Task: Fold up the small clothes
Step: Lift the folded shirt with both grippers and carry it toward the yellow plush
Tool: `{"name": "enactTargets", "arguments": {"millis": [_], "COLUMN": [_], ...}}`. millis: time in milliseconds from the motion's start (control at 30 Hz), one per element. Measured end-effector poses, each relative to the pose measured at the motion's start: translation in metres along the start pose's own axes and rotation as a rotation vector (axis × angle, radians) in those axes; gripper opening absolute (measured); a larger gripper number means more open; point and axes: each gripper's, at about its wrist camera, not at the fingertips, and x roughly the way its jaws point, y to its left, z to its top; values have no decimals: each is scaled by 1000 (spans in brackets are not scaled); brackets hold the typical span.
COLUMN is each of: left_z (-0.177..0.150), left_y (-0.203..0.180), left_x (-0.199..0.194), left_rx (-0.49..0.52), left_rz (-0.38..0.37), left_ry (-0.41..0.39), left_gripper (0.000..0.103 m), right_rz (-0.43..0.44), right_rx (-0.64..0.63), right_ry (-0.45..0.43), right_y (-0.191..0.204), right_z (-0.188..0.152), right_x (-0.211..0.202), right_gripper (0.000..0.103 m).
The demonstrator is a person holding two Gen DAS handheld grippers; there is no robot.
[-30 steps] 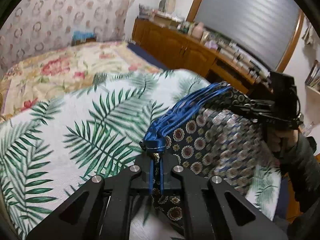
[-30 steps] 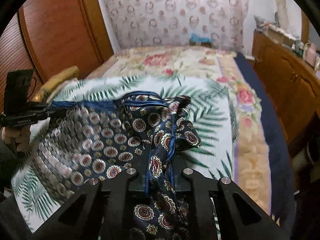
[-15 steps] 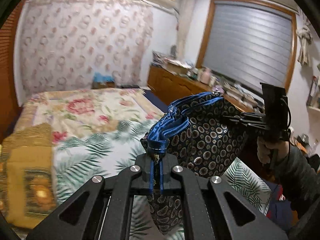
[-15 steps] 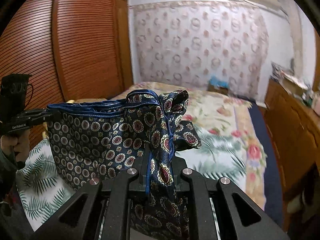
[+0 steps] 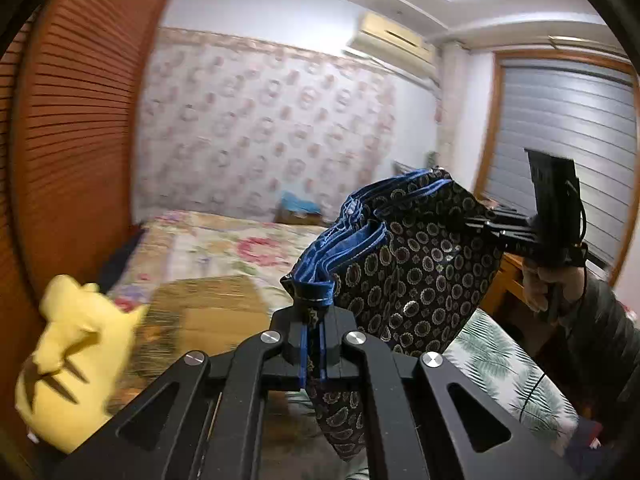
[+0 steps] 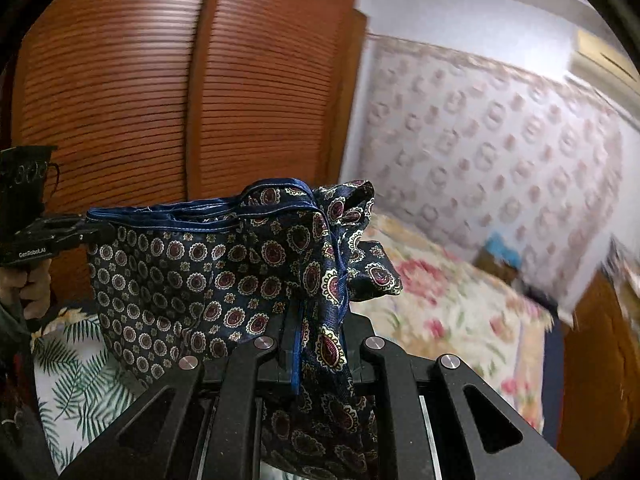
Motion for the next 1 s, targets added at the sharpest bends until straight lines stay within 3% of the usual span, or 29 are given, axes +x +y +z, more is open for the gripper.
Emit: {"name": "enactTargets", "arguments": {"millis": [233, 367, 567, 633, 733, 800, 833, 1000], "left_z": [-29, -59, -85, -87, -87, -88, -87, -83], "left_y": [56, 84, 99, 103, 106, 109, 109, 109], "left_x": [-16, -10, -9, -9, -9, -10, -10, -13], "left_rx": [-101, -160, -174, -170, -172, -175, -177, -171], "left_rz": [160, 214, 266, 271, 261, 263, 269, 279], "left_ry": [-22, 38, 119, 144, 158, 153, 154, 158], "left_gripper": [4, 4, 4, 4, 4, 4, 4, 6], "right_rz": [109, 149, 148, 141, 69, 54, 50, 92], "right_rx": [-177, -238, -319, -303, -263, -220, -193, -67], "right_ry": [41, 84, 156, 188, 210, 205, 202, 194], "right_y": [9, 22, 34, 30, 22, 14, 9, -4], "right_z": [46, 63, 60, 57, 56, 58, 58, 45], "right_x": [93, 154, 233, 254, 275, 283, 285, 279], "right_gripper": [13, 13, 15, 20, 38, 61, 65, 66]}}
